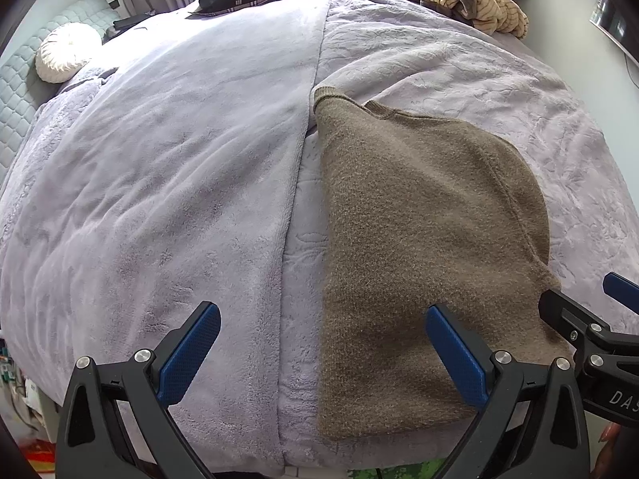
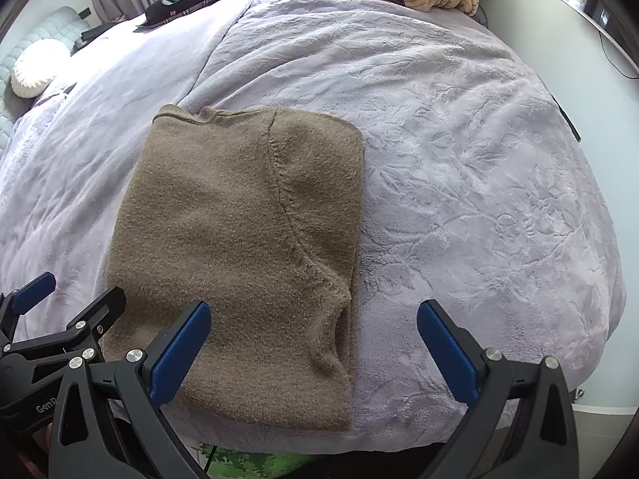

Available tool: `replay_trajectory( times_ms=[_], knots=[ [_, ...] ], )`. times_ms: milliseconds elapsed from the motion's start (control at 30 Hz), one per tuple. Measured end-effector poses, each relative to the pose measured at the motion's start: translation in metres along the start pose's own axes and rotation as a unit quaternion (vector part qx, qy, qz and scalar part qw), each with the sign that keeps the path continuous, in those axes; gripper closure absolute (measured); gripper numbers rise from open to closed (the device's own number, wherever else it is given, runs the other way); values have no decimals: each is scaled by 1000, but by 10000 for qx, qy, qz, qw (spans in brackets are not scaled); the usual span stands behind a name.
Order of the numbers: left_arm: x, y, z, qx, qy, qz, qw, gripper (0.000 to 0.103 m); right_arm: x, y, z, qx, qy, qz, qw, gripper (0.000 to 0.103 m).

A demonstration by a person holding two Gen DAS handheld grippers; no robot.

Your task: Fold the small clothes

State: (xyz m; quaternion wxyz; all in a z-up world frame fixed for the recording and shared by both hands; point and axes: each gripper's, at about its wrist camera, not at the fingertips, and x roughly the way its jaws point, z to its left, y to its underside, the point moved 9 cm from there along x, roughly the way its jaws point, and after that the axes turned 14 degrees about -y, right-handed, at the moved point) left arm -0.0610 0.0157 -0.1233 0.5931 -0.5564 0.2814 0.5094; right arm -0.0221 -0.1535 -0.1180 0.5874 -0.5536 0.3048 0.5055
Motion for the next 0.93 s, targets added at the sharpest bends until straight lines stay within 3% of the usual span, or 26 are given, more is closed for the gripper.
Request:
replay_trajectory(
  times_ms=[667,933],
  knots=[
    [4,0,2,-40,117,57,9999,0,3,2,4,-12,11,12,10000,0],
    [-1,-4,2,107,8,-222,9997,0,5,3,2,16,23,15,10000,0]
  ],
)
